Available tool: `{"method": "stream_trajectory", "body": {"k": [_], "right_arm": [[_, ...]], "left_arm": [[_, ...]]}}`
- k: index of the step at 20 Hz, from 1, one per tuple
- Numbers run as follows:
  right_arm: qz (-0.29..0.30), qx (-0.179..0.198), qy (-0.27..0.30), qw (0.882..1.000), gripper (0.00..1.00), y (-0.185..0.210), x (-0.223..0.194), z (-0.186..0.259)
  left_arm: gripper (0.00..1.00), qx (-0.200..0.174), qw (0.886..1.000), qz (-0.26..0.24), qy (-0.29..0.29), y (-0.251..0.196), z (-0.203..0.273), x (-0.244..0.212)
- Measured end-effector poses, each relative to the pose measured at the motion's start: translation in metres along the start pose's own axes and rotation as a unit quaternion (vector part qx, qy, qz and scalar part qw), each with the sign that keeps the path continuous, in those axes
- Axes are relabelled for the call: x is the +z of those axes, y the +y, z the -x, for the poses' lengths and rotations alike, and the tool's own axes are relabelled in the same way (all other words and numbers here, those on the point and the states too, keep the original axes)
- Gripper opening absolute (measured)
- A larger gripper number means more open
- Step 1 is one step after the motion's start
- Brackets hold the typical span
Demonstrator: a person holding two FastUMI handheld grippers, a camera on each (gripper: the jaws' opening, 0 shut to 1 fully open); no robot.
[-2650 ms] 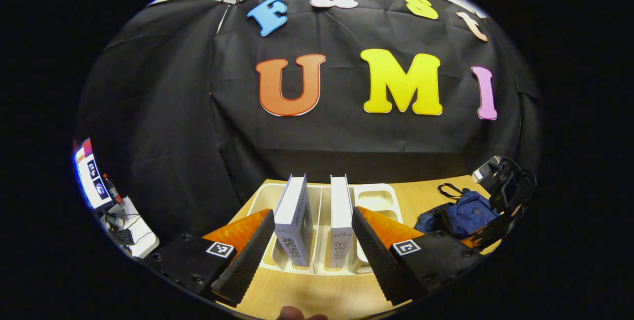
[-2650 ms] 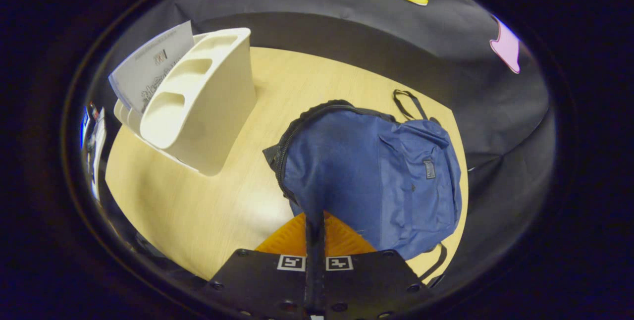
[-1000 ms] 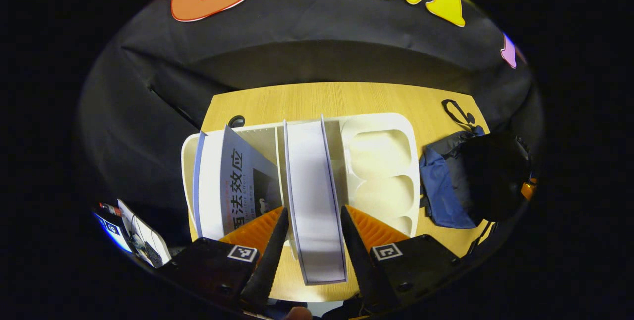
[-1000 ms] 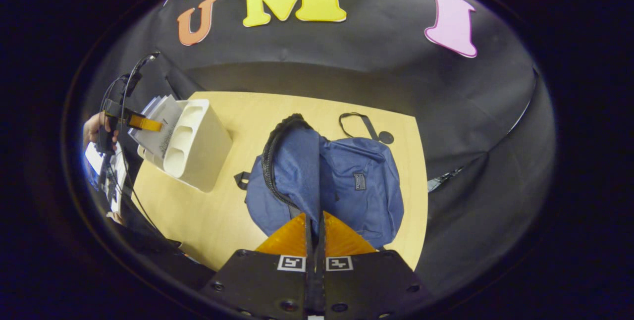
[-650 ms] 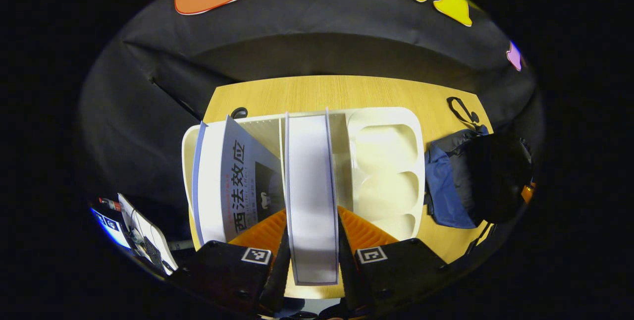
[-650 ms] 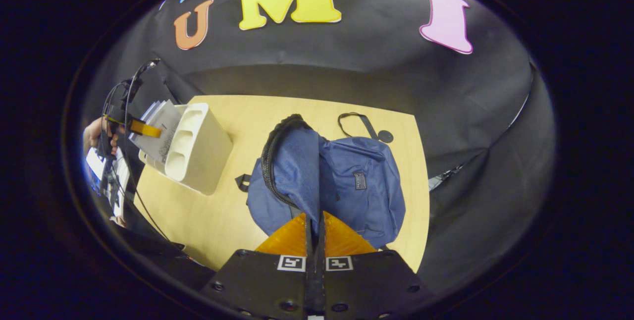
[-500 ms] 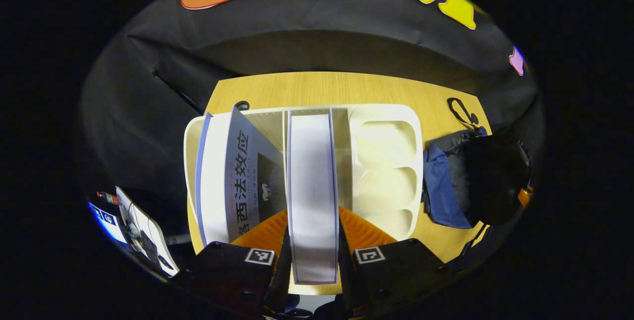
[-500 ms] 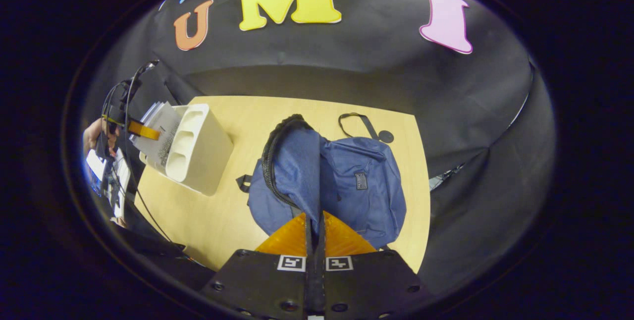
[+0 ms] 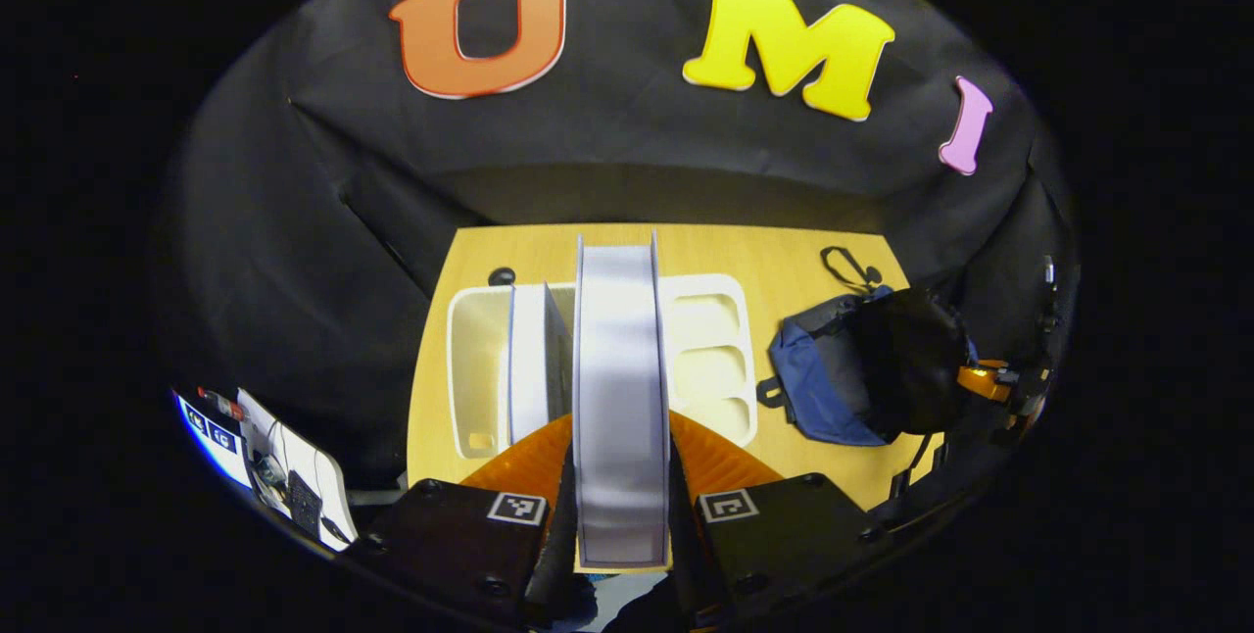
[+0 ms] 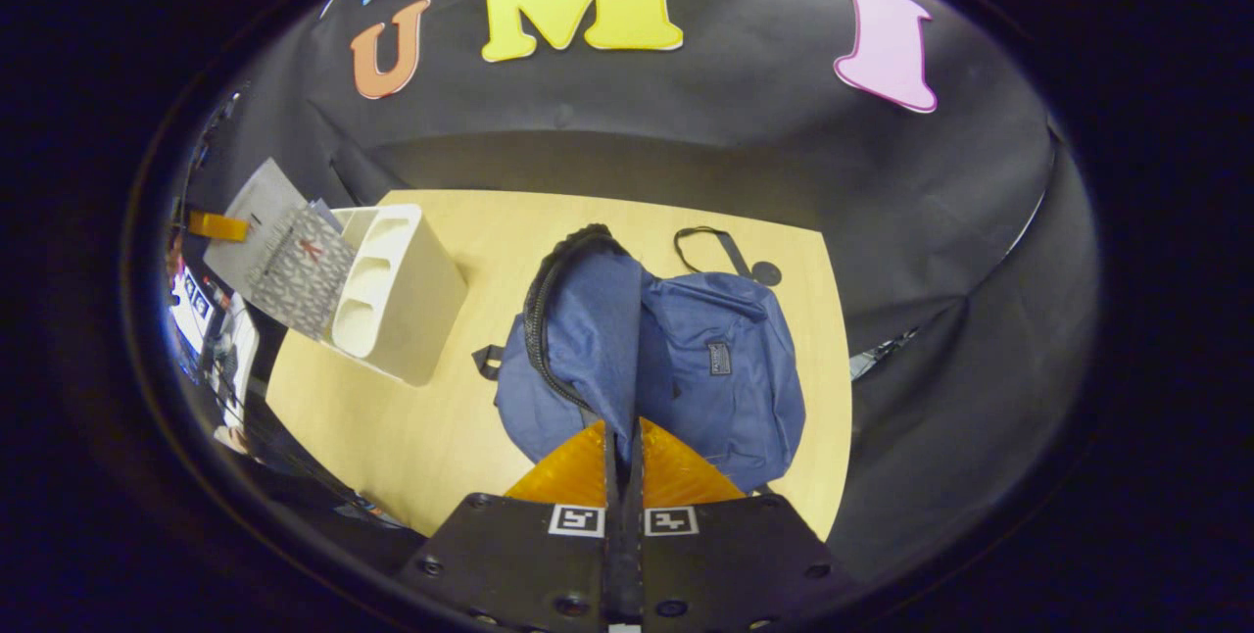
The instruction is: Open the schoolbag, grab two books from the bookshelf and put them into the schoolbag.
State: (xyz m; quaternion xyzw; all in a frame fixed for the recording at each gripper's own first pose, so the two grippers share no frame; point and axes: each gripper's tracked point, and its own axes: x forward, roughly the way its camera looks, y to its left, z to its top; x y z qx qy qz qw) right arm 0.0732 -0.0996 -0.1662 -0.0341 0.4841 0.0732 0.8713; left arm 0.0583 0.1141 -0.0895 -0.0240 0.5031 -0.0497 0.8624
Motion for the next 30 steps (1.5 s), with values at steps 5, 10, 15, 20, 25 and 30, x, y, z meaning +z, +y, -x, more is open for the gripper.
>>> {"method": "stream_trajectory", "body": {"k": [5, 10, 15, 20, 25, 30], "right_arm": [[-0.003, -0.003, -0.004, 1.0, 0.0, -0.002, -0.003, 0.004], [-0.004, -0.008, -0.007, 1.0, 0.0, -0.005, -0.005, 0.008], [-0.009, -0.011, -0.005, 1.0, 0.0, -0.008, -0.006, 0.007], [-0.01, -0.013, -0.001, 1.0, 0.0, -0.013, -0.004, 0.007], [-0.026, -0.013, 0.004, 1.0, 0.0, -0.021, -0.002, 0.004], [-0.027, -0.016, 0.014, 0.999, 0.0, -0.027, 0.003, 0.007]], "left_arm": [[0.41, -0.044, 0.996, 0.021, -0.073, -0.019, 0.058, 0.028], [0.4, -0.133, 0.986, 0.07, -0.076, -0.077, 0.063, 0.028], [0.4, -0.217, 0.965, 0.123, -0.076, -0.158, 0.03, 0.021], [0.4, -0.256, 0.952, 0.16, -0.048, -0.214, -0.016, -0.006], [0.4, -0.276, 0.938, 0.207, -0.01, -0.257, -0.074, -0.037], [0.41, -0.302, 0.918, 0.255, -0.006, -0.295, -0.122, -0.064]]}}
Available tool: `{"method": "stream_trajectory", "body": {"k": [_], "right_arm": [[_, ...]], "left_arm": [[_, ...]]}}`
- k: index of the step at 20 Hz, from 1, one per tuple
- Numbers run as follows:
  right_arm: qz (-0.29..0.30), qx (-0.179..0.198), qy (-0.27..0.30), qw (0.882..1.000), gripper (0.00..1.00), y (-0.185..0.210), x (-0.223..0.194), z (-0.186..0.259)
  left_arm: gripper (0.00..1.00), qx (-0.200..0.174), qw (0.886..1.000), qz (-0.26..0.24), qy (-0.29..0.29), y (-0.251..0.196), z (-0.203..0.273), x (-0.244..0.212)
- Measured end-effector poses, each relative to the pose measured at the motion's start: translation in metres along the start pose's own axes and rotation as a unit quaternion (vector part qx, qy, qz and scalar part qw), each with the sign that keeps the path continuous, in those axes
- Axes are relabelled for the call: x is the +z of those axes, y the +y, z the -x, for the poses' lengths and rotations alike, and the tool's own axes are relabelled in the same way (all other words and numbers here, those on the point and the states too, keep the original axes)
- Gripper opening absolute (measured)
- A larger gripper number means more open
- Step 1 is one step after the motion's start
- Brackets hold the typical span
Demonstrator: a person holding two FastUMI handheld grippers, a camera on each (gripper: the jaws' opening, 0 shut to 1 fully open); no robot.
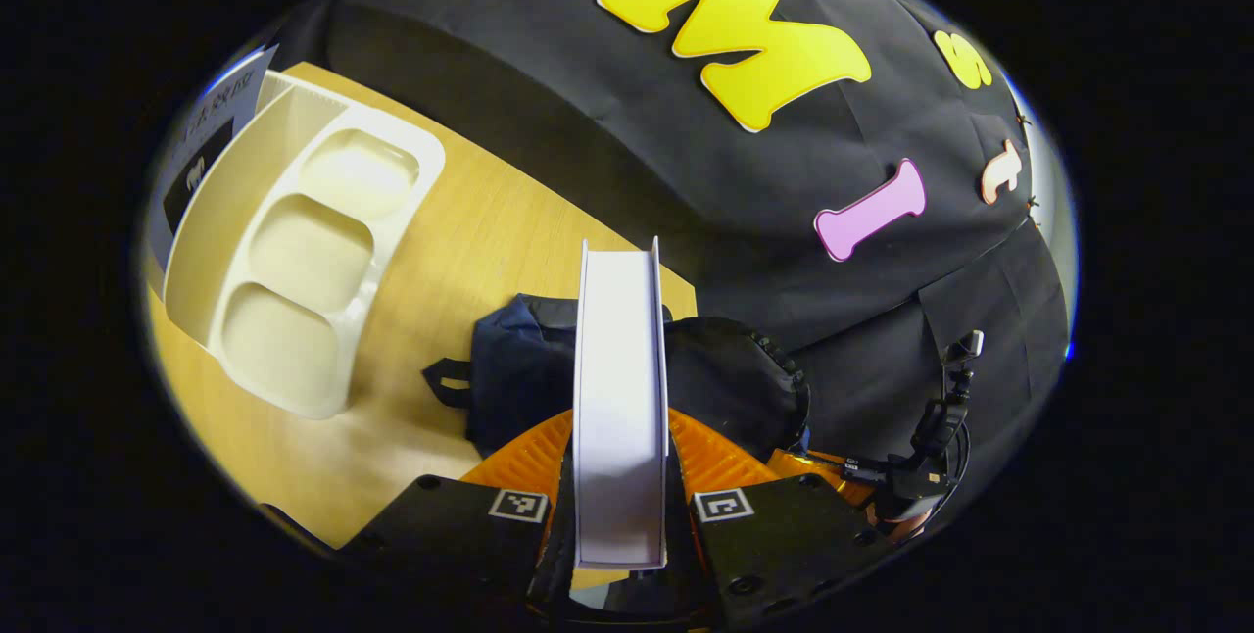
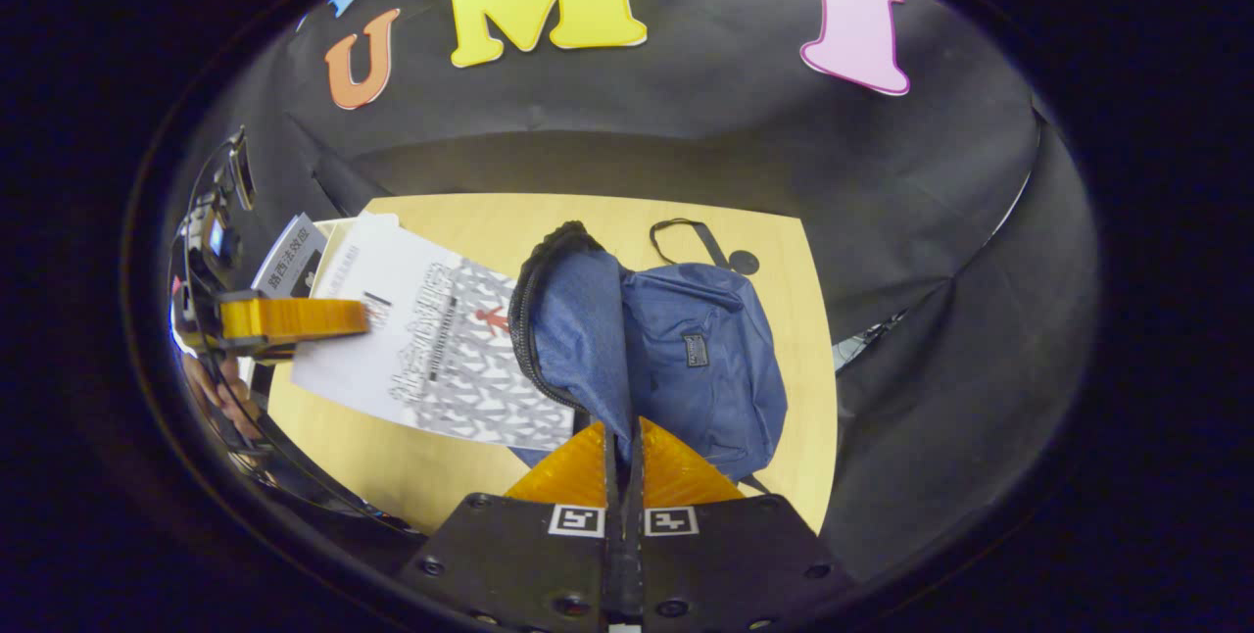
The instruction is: Open the schoolbag, grab two books from the bookshelf and put them into the schoolbag.
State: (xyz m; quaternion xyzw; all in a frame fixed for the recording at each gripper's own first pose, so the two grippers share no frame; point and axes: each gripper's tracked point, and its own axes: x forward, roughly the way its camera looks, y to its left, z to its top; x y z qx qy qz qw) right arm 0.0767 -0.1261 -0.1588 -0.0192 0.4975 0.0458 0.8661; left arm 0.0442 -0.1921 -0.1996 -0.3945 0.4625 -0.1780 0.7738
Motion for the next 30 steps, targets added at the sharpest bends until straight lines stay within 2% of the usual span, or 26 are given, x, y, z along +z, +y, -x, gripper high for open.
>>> {"method": "stream_trajectory", "body": {"k": [5, 8, 17, 18, 19, 20, 21, 22, 23, 24, 25, 27, 28, 30], "right_arm": [[0.013, -0.005, 0.001, 1.0, 0.0, 0.002, 0.006, 0.006], [0.009, -0.001, -0.001, 1.0, 0.0, 0.006, 0.008, 0.008], [0.016, 0.01, -0.008, 1.0, 0.0, 0.025, 0.01, 0.009], [0.017, 0.011, -0.007, 1.0, 0.0, 0.027, 0.01, 0.008], [0.018, 0.012, -0.007, 1.0, 0.0, 0.028, 0.01, 0.007], [0.019, 0.012, -0.007, 1.0, 0.0, 0.029, 0.011, 0.006], [0.02, 0.009, -0.007, 1.0, 0.0, 0.029, 0.01, 0.006], [0.02, 0.01, -0.006, 1.0, 0.0, 0.029, 0.01, 0.006], [0.02, 0.009, -0.006, 1.0, 0.0, 0.03, 0.01, 0.005], [0.021, 0.009, -0.004, 1.0, 0.0, 0.03, 0.009, 0.004], [0.02, 0.009, -0.004, 1.0, 0.0, 0.031, 0.009, 0.003], [0.021, 0.01, -0.002, 1.0, 0.0, 0.032, 0.008, 0.002], [0.021, 0.01, 0.0, 1.0, 0.0, 0.032, 0.008, 0.001], [0.022, 0.011, 0.001, 1.0, 0.0, 0.035, 0.009, -0.001]], "left_arm": [[0.4, -0.022, 0.999, 0.046, -0.004, 0.013, -0.052, -0.035], [0.4, -0.046, 0.997, 0.05, -0.028, 0.01, -0.08, -0.045], [0.4, -0.107, 0.988, 0.105, -0.033, 0.013, -0.137, -0.078], [0.47, -0.11, 0.987, 0.111, -0.033, 0.013, -0.142, -0.078], [0.47, -0.11, 0.987, 0.114, -0.031, 0.014, -0.147, -0.079], [0.4, -0.111, 0.987, 0.112, -0.028, 0.012, -0.15, -0.079], [0.41, -0.112, 0.988, 0.103, -0.023, 0.012, -0.151, -0.079], [0.5, -0.107, 0.989, 0.098, -0.018, 0.012, -0.152, -0.08], [0.43, -0.097, 0.991, 0.092, -0.013, 0.016, -0.154, -0.082], [0.49, -0.079, 0.993, 0.085, -0.009, 0.023, -0.156, -0.083], [0.41, -0.068, 0.994, 0.083, -0.007, 0.027, -0.155, -0.084], [0.79, -0.044, 0.996, 0.074, -0.007, 0.032, -0.152, -0.082], [0.7, -0.014, 0.998, 0.06, 0.001, 0.041, -0.153, -0.088], [1.0, 0.022, 0.999, 0.046, 0.013, 0.055, -0.151, -0.089]]}}
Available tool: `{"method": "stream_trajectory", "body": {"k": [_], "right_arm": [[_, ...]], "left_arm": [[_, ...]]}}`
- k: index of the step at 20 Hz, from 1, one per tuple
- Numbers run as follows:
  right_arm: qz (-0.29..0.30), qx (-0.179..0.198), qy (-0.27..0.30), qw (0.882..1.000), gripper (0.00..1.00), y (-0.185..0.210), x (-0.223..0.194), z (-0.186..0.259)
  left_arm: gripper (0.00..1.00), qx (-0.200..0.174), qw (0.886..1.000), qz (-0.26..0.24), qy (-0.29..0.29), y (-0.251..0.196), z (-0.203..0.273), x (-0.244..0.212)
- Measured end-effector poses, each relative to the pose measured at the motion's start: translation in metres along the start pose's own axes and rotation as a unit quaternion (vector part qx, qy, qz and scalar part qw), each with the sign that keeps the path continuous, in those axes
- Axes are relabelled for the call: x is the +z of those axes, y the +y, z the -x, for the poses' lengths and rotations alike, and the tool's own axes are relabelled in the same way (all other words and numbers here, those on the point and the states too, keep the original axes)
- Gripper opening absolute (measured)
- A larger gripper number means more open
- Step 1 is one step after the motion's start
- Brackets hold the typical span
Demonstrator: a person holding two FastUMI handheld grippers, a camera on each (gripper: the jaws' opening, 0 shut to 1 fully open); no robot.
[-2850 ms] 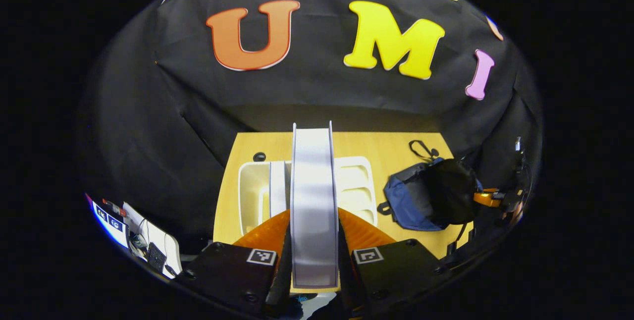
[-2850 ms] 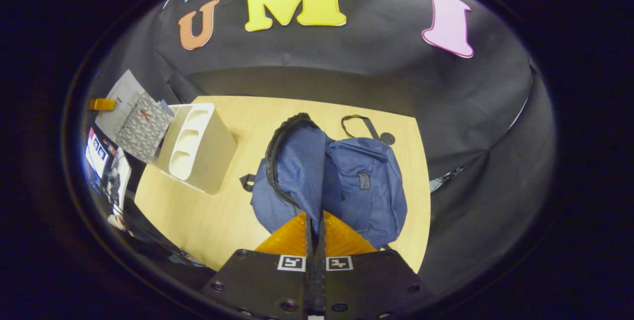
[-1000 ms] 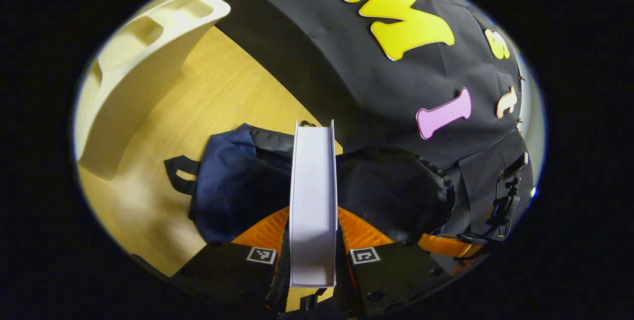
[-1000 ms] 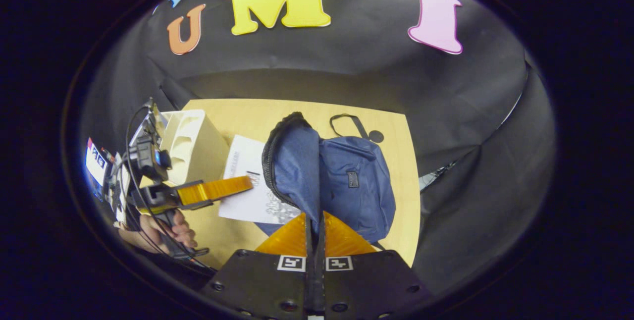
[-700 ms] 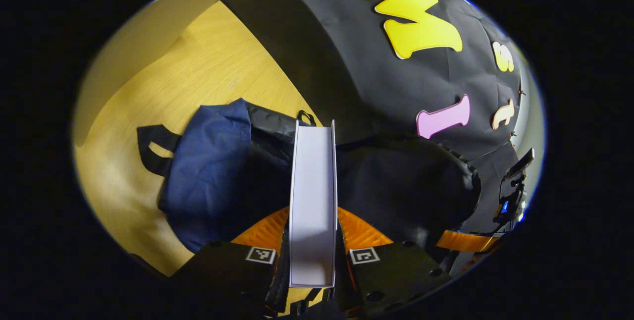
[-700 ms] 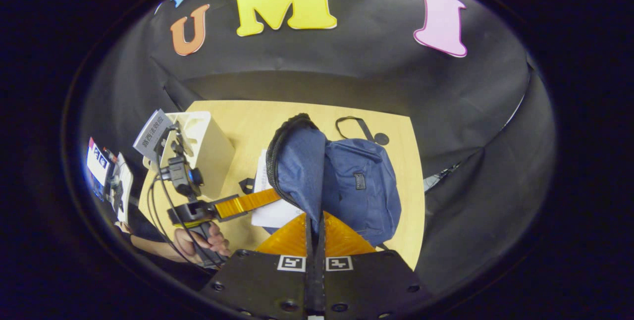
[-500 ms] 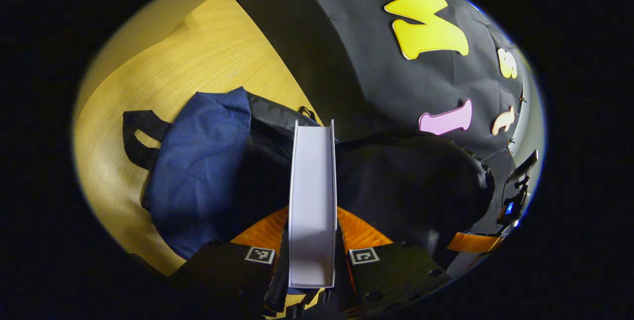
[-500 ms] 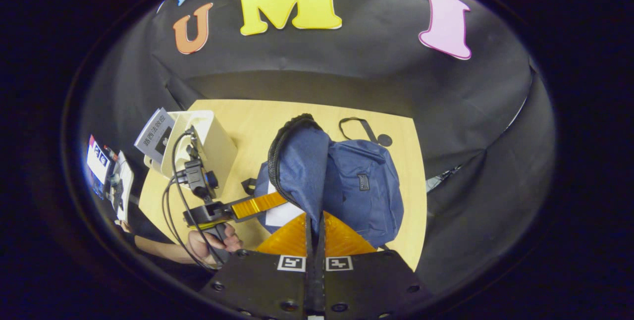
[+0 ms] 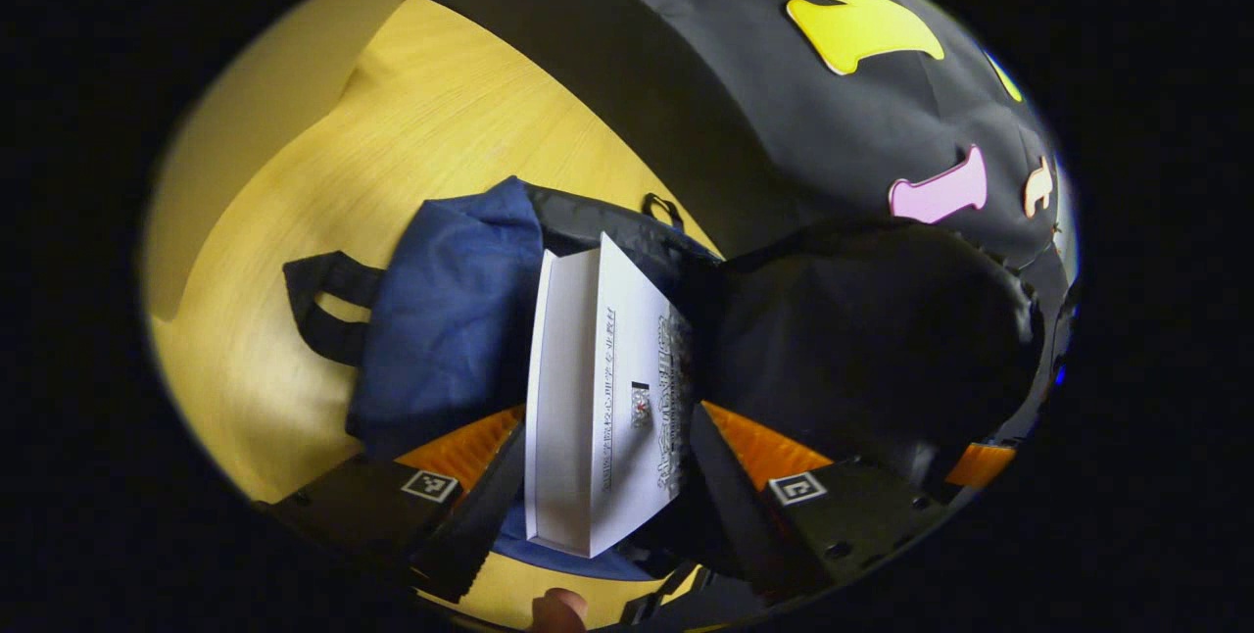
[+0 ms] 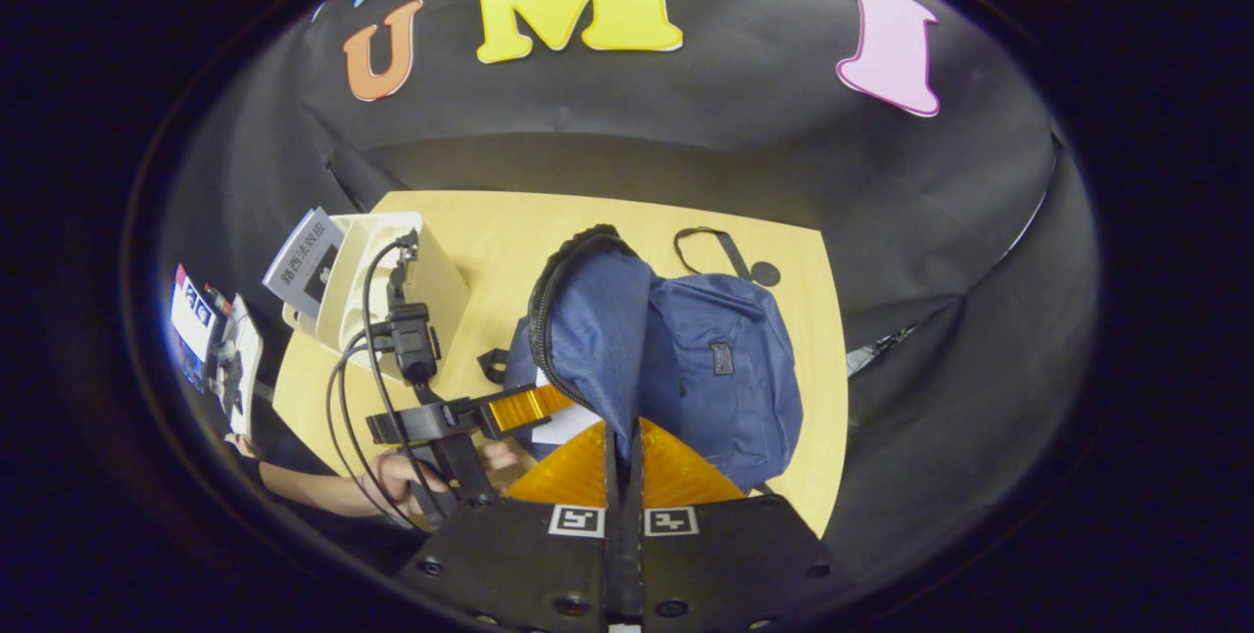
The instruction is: Open the schoolbag, grab two books from the bookshelf and put them into the schoolbag.
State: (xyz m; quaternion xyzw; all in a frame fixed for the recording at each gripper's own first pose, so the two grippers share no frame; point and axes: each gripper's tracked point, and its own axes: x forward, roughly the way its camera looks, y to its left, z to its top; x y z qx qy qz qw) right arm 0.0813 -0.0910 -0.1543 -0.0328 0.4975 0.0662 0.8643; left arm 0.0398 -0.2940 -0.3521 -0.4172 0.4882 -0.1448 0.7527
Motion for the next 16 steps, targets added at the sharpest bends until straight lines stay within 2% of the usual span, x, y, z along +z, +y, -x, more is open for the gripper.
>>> {"method": "stream_trajectory", "body": {"k": [4, 8, 10, 12, 16], "right_arm": [[0.0, 0.001, 0.0, 1.0, 0.0, 0.002, -0.001, -0.002], [-0.003, 0.002, 0.002, 1.0, 0.0, 0.005, -0.003, -0.007], [-0.001, 0.0, 0.001, 1.0, 0.0, 0.006, -0.004, -0.008], [-0.001, -0.001, 0.0, 1.0, 0.0, 0.008, -0.004, -0.01], [-0.002, -0.005, -0.004, 1.0, 0.0, 0.011, -0.006, -0.01]], "left_arm": [[0.99, 0.045, 0.999, -0.024, -0.014, 0.013, 0.018, 0.012], [0.99, 0.086, 0.989, -0.113, -0.049, 0.007, 0.05, 0.035], [0.98, 0.118, 0.974, -0.178, -0.071, 0.007, 0.071, 0.053], [0.98, 0.16, 0.954, -0.236, -0.091, 0.011, 0.096, 0.07], [1.0, 0.182, 0.925, -0.298, -0.151, -0.008, 0.145, 0.104]]}}
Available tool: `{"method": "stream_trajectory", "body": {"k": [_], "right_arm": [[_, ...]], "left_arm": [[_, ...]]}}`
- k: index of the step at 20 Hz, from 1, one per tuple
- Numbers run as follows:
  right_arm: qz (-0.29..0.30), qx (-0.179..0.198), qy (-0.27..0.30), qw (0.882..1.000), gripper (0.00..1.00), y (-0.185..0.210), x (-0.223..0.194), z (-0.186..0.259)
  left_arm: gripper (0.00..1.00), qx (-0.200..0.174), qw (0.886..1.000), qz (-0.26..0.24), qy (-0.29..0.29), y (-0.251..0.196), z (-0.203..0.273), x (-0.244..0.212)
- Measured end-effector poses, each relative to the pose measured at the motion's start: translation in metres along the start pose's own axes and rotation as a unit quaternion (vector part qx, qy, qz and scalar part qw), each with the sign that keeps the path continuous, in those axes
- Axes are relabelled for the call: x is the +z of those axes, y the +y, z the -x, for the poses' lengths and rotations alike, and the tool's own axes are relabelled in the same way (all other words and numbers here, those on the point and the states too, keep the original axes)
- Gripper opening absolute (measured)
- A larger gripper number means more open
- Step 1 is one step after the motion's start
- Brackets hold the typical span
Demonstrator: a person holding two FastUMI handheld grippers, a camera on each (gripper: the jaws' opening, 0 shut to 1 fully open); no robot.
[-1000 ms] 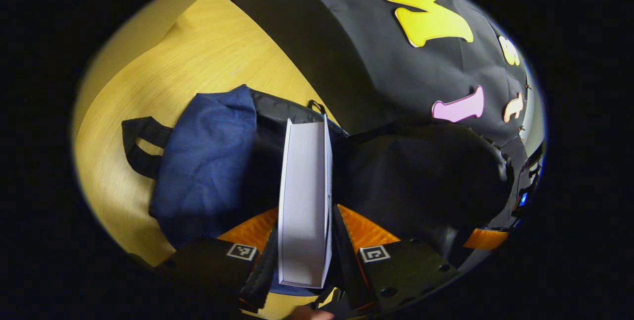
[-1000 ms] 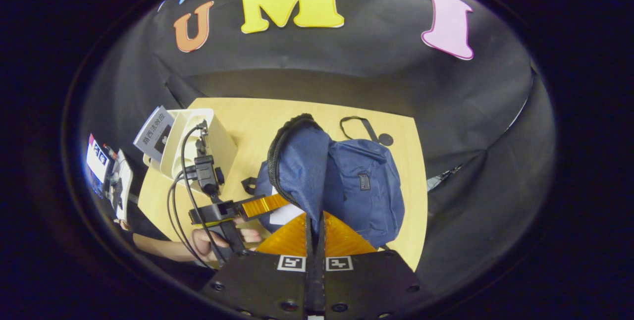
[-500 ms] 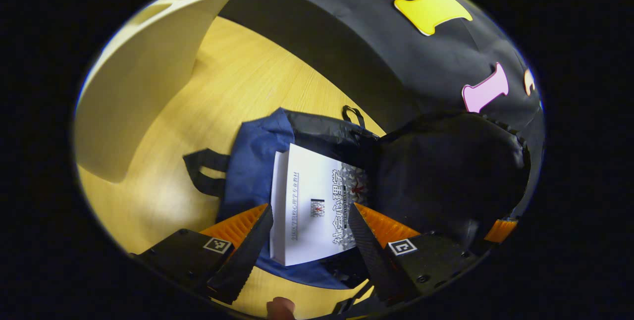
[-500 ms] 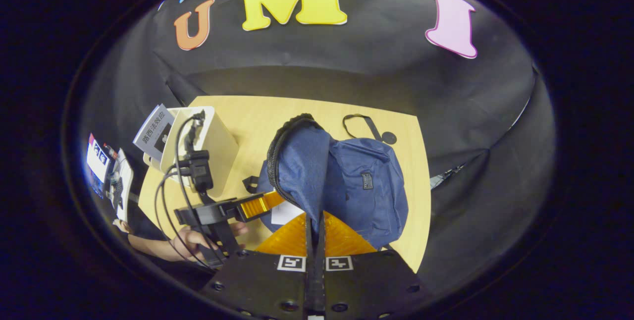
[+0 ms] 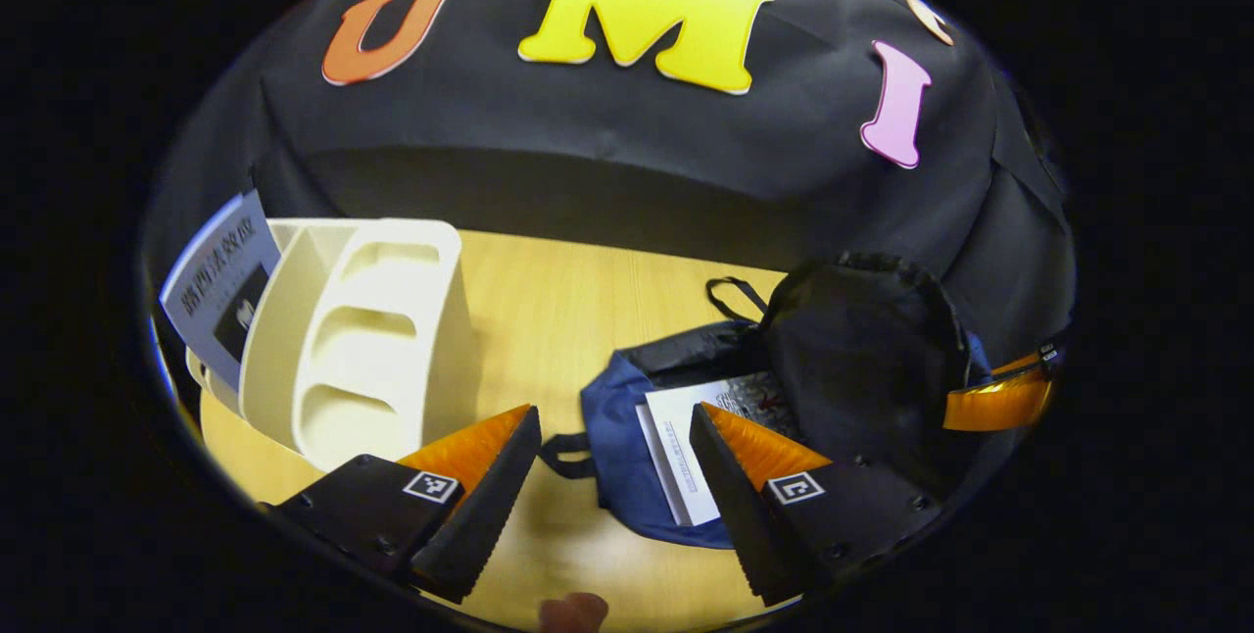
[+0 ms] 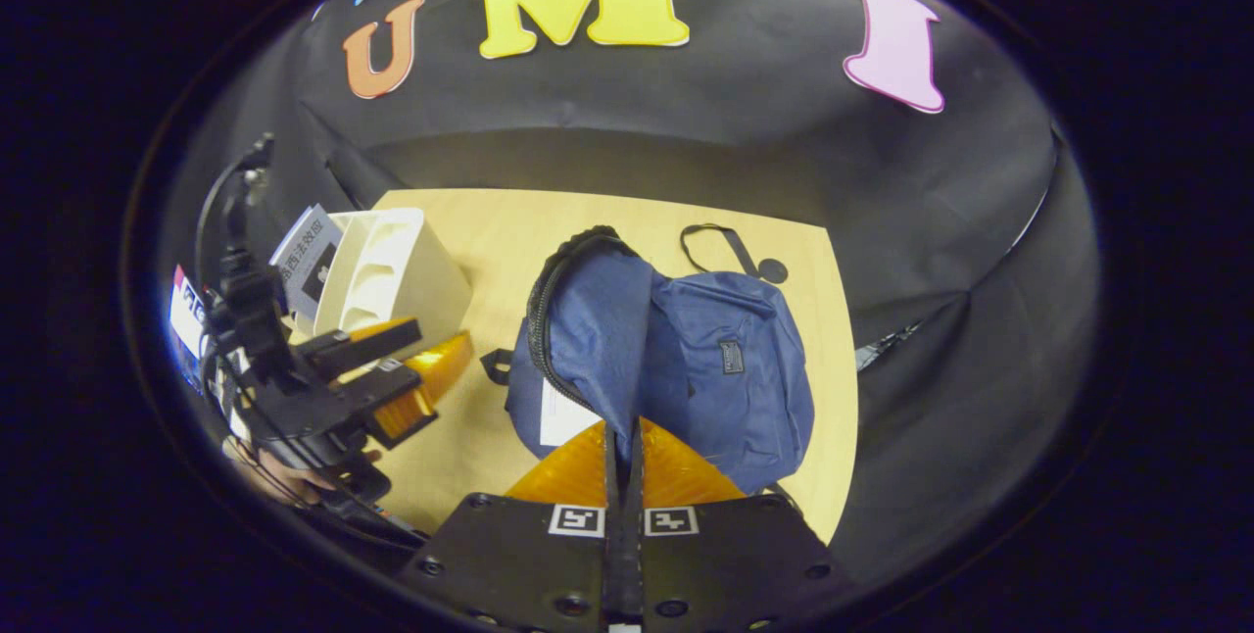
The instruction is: Open the schoolbag, grab two books from the bookshelf and put them into the schoolbag.
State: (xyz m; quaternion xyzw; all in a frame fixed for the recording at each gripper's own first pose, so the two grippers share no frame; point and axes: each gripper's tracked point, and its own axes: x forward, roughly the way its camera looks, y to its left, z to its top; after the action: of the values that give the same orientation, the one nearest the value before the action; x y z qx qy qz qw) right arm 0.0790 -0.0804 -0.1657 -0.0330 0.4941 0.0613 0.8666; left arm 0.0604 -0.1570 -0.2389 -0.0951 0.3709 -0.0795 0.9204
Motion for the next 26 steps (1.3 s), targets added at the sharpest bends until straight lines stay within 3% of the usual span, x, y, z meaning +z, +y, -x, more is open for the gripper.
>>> {"method": "stream_trajectory", "body": {"k": [6, 12, 15, 22, 26], "right_arm": [[0.001, 0.0, -0.004, 1.0, 0.0, 0.005, -0.003, 0.0], [-0.005, 0.006, -0.006, 1.0, 0.0, 0.009, -0.004, -0.002], [0.001, 0.008, -0.004, 1.0, 0.0, 0.013, -0.004, -0.004], [0.006, 0.011, -0.003, 1.0, 0.0, 0.017, -0.005, -0.006], [0.003, 0.008, -0.004, 1.0, 0.0, 0.012, -0.005, -0.004]], "left_arm": [[0.98, 0.011, 0.997, -0.035, -0.069, 0.03, 0.058, 0.057], [0.98, 0.067, 0.993, -0.044, -0.083, 0.112, 0.1, 0.098], [0.98, 0.085, 0.992, -0.071, -0.069, 0.152, 0.117, 0.108], [0.98, 0.119, 0.99, -0.071, -0.026, 0.242, 0.145, 0.165], [0.98, 0.108, 0.992, -0.057, 0.029, 0.27, 0.142, 0.173]]}}
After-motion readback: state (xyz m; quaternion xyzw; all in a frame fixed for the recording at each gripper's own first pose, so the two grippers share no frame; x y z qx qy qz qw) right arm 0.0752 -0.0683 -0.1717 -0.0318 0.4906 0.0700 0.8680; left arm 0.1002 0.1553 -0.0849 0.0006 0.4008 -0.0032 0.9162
